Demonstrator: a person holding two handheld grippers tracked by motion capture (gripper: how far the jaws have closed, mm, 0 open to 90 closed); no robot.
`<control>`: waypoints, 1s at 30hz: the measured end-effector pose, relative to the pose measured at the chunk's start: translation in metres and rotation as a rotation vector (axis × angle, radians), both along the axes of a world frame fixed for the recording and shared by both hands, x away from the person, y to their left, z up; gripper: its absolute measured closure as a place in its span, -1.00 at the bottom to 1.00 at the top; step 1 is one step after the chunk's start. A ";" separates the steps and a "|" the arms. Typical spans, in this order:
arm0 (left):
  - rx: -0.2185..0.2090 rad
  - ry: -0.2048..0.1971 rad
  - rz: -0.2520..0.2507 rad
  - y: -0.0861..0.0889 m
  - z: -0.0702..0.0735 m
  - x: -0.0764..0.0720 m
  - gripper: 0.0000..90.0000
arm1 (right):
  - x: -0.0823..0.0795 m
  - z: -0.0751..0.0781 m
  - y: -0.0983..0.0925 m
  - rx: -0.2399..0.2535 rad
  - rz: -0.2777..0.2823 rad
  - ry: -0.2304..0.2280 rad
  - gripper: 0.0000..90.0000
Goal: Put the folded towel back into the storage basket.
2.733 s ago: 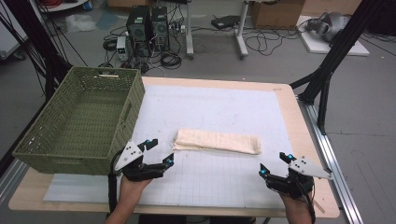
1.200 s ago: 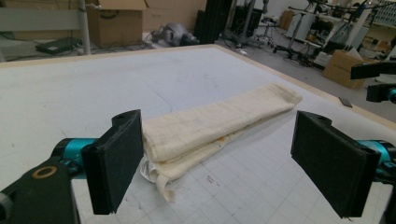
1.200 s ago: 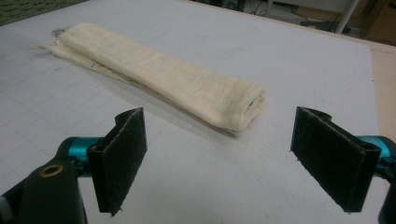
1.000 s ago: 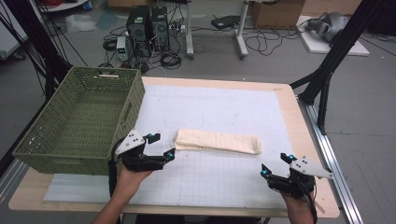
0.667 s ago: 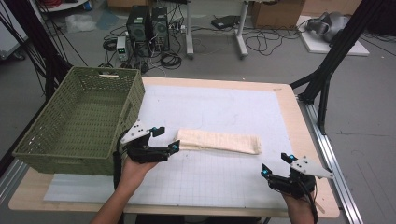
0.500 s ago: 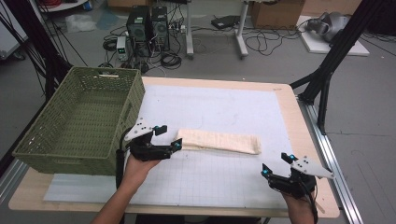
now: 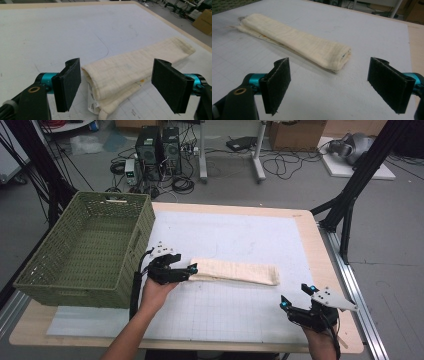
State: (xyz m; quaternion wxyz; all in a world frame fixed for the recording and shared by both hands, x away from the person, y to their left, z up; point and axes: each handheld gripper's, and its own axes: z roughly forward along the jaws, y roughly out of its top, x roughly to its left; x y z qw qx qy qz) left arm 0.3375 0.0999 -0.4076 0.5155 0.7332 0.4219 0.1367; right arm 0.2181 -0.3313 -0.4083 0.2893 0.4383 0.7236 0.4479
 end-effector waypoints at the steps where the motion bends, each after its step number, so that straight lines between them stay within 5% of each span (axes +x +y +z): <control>1: 0.002 0.007 0.000 -0.001 -0.002 0.002 -0.44 | 0.000 0.000 0.000 -0.002 0.001 -0.002 -0.62; 6: 0.029 0.070 0.009 -0.008 -0.013 0.015 -0.29 | 0.000 0.000 0.001 -0.008 0.003 -0.001 -0.62; 7: 0.026 0.076 -0.002 -0.009 -0.015 0.017 -0.07 | 0.001 0.000 0.001 -0.008 0.006 -0.003 -0.62; 9: 0.050 0.078 -0.011 -0.010 -0.018 0.019 0.06 | 0.001 0.000 0.001 -0.007 0.003 0.001 -0.62; 18: 0.147 0.125 -0.016 -0.015 -0.028 0.022 0.08 | 0.001 -0.001 -0.001 -0.007 0.002 -0.003 -0.62; 23: 0.187 0.122 -0.044 -0.018 -0.030 0.021 0.56 | 0.001 -0.001 0.000 -0.012 0.003 -0.002 -0.62; 24: 0.200 0.120 -0.045 -0.018 -0.029 0.020 0.81 | 0.001 -0.001 0.000 -0.015 0.003 -0.001 -0.62; 28: 0.182 0.110 -0.044 -0.016 -0.026 0.015 0.88 | 0.001 -0.001 -0.001 -0.010 0.000 -0.001 -0.62; 30: 0.123 0.136 -0.041 -0.014 -0.025 0.012 0.88 | 0.001 -0.001 -0.001 -0.011 -0.001 0.001 -0.62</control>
